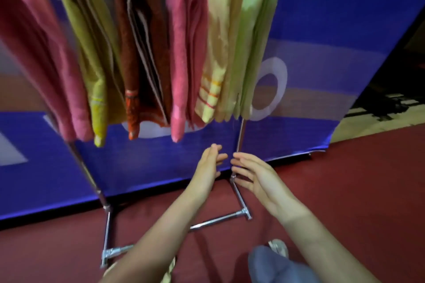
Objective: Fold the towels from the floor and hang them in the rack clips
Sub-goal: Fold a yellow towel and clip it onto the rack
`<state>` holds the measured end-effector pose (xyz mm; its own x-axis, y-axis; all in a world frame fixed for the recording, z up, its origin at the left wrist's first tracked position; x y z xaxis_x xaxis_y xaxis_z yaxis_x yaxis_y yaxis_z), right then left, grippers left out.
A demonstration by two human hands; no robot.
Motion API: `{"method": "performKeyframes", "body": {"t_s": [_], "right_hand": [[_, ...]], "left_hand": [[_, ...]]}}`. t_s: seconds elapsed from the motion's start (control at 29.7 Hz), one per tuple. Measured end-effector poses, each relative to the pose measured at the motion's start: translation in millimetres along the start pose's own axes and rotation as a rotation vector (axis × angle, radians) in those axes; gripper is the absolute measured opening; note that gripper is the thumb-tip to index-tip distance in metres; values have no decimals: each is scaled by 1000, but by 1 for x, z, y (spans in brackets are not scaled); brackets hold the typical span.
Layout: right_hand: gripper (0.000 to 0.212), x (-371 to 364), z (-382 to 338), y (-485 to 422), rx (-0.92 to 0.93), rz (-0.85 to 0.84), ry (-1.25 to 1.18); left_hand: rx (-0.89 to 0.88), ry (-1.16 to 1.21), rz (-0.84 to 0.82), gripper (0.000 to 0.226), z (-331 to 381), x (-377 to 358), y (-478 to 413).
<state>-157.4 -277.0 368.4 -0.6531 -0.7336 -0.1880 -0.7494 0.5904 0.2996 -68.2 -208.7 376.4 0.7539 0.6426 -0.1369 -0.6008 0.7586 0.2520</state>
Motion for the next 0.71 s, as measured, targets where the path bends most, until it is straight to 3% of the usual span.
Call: {"method": "performKeyframes", "body": {"t_s": [0.13, 0.44, 0.71], "right_hand": [[19, -12, 6, 0, 34, -38, -16], [20, -56, 172, -20, -290, -134, 35], [18, -82, 292, -74, -535, -133, 19]], "left_hand": [[31, -18, 11, 43, -17, 15, 2], [342, 68, 246, 31, -199, 128, 33], [686, -274, 407, 43, -343, 221, 25]]}}
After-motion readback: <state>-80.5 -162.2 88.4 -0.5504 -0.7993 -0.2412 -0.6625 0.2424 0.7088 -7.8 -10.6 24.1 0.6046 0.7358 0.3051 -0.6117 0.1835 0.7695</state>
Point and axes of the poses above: each hand's wrist, its own y-axis away from the middle knuckle, its own x-axis out of the back of the hand, z = x × y, the point moved 7 cm from there along -y, towards the middle knuckle, and after that the axes turned 3 degrees about -z, right-handed, at the moved point
